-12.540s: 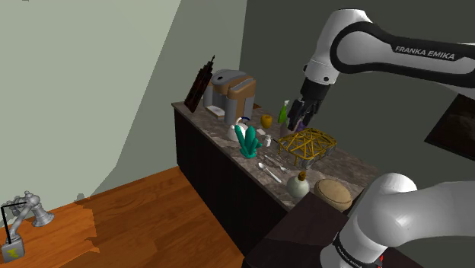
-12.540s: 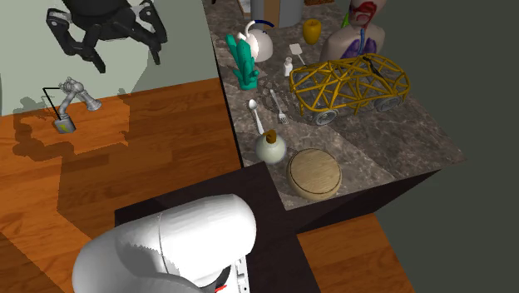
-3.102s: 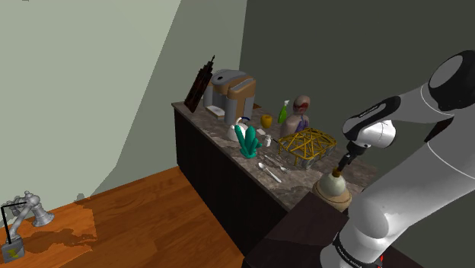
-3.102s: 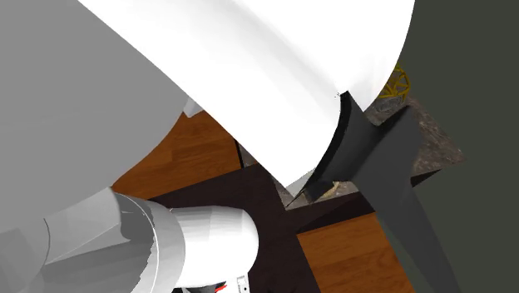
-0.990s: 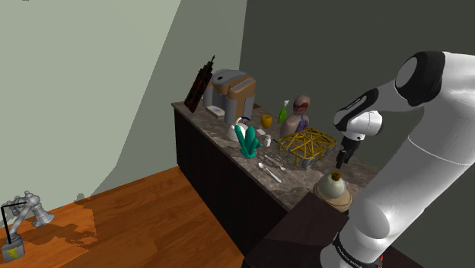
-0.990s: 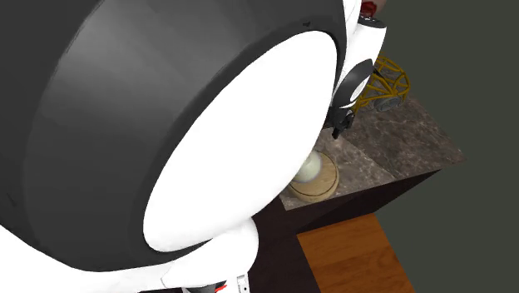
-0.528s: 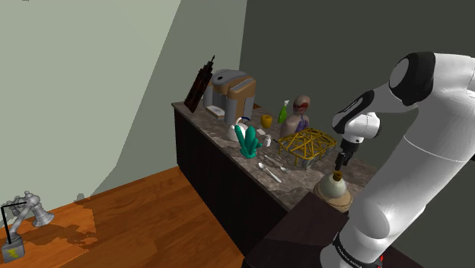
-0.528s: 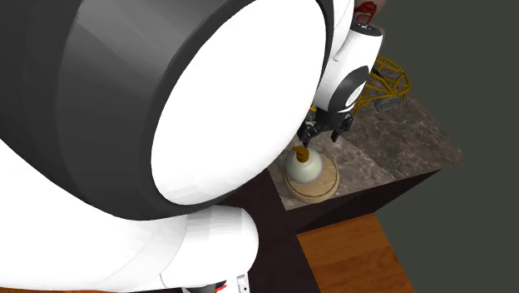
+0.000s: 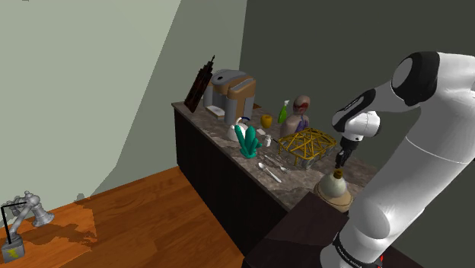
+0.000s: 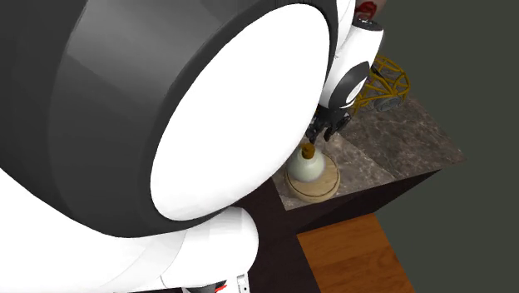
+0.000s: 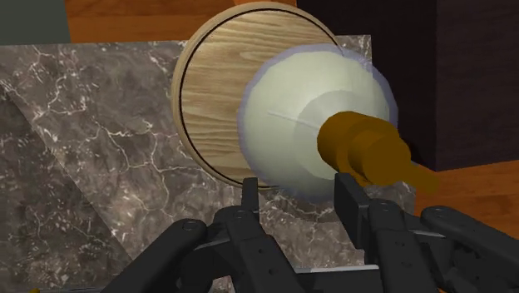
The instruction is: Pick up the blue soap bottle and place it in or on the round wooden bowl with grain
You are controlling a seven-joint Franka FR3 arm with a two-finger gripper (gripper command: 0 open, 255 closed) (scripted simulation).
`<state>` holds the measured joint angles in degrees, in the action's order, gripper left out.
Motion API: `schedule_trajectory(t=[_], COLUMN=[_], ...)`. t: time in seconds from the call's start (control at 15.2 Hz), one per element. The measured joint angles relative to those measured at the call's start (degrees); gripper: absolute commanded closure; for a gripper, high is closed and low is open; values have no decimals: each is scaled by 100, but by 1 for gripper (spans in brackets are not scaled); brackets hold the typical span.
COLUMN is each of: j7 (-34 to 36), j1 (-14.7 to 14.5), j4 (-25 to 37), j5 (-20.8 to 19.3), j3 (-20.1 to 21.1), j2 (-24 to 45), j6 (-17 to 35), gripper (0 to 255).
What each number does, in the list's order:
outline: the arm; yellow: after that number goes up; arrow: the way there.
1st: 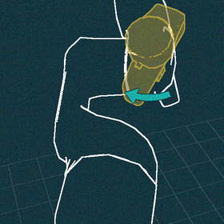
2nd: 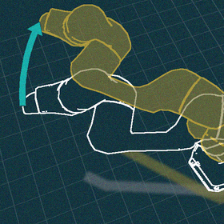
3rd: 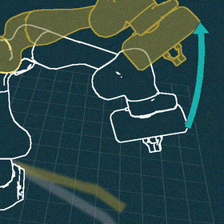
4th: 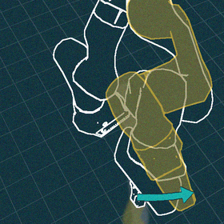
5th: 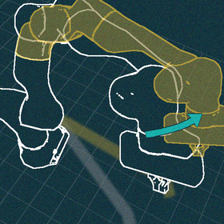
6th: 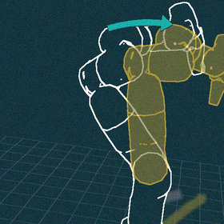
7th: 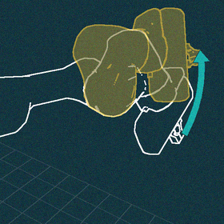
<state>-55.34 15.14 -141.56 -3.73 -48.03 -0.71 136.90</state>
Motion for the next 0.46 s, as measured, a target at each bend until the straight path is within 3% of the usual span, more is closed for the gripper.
schedule_trajectory(t=[0.26,0.46], j7=[-27,78], j1=[2,32], j4=[66,27], j5=[25,-167], j3=[-4,-19], j2=[13,-119], j6=[-25,-200], gripper=[255,255])
